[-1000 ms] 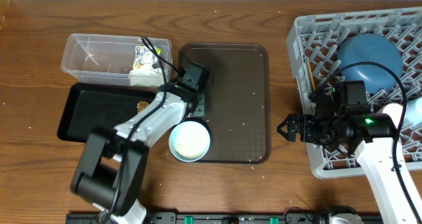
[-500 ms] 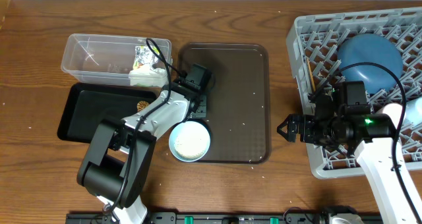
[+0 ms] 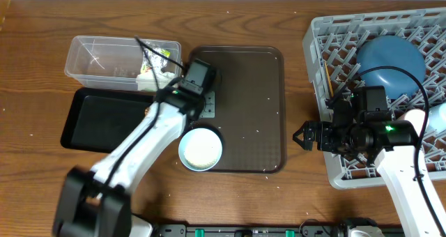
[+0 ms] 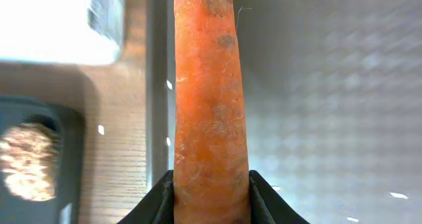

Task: Sort waste into correct bins and load items into the dishwasher rack
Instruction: 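Grasp the carrot with the left gripper and place it on the black tray, then grasp the rim of the white bowl of rice with the left gripper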

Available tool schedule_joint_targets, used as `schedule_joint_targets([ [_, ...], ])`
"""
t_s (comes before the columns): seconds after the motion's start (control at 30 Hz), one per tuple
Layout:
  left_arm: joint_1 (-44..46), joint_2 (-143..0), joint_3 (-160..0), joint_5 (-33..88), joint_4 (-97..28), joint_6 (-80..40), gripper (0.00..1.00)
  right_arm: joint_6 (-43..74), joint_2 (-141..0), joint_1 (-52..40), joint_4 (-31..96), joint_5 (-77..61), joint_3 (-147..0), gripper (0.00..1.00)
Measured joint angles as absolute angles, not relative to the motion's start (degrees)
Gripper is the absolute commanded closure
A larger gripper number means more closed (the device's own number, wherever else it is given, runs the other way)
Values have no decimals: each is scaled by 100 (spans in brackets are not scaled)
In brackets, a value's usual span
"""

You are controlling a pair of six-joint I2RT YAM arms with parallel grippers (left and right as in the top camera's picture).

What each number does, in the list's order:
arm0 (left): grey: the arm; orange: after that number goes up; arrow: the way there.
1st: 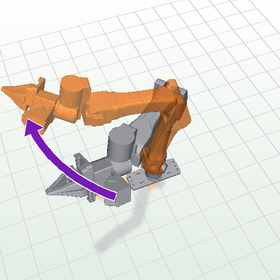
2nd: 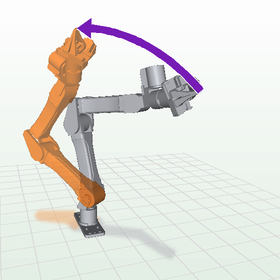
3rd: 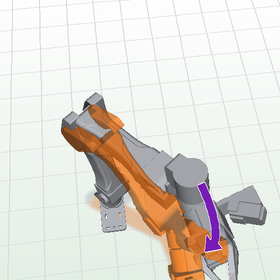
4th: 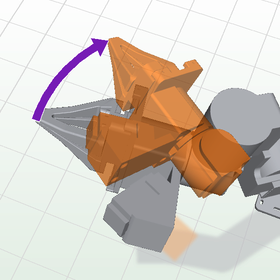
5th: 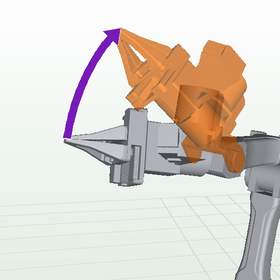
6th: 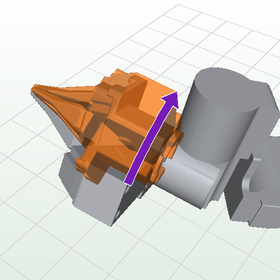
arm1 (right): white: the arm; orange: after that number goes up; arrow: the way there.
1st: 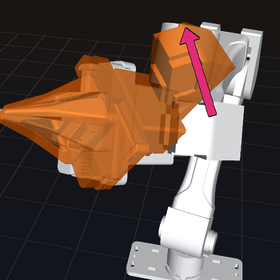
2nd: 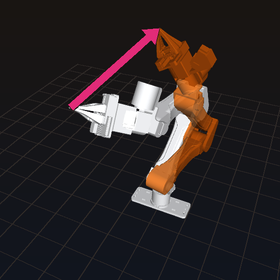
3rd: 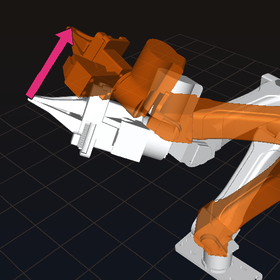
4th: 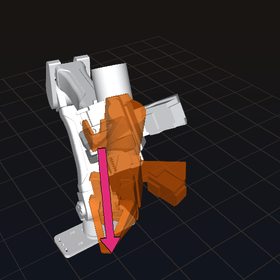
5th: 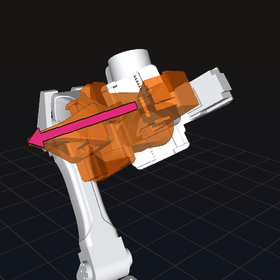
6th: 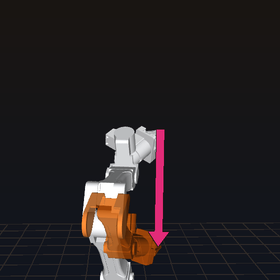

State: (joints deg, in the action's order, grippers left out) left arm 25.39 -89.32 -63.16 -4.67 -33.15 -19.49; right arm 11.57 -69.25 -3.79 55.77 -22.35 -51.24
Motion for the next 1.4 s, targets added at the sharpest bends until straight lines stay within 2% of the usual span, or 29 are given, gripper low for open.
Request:
schedule_joint_targets([
  [0.2, 2322, -8221, -6346, -478, -4134, -2128, 70, 1157, -6925, -379, 5588, -2235, -5122, 1],
  [0.4, 1559, -7950, -6333, -967, -5179, -3144, 70, 1157, -6925, -379, 5579, -2235, -5113, 1],
  [0.73, 445, -8154, -5227, -1286, -4136, -4834, 69, 1157, -6925, -379, 5502, -2235, -5113, 1],
  [0.8, 290, -8235, -5094, -1288, -4062, -4952, 49, 1157, -6925, -379, 5537, -2235, -5113, 1],
  [0.93, 99, -8263, -5070, -1308, -3999, -5085, 22, 1157, -6925, -379, 5533, -2235, -5113, 1],
  [0.97, 71, -8263, -5070, -1306, -4003, -5081, 20, 1157, -6925, -379, 5527, -2235, -5113, 1],
  [1.13, 47, -8263, -5070, -908, -4003, -4676, 17, 1157, -6925, -379, 5513, -2235, -5113, 1],
  [1.4, 228, -7920, -5151, 764, -4206, -3284, 21, 1157, -6925, -379, 5502, -2235, -5113, 1],
])
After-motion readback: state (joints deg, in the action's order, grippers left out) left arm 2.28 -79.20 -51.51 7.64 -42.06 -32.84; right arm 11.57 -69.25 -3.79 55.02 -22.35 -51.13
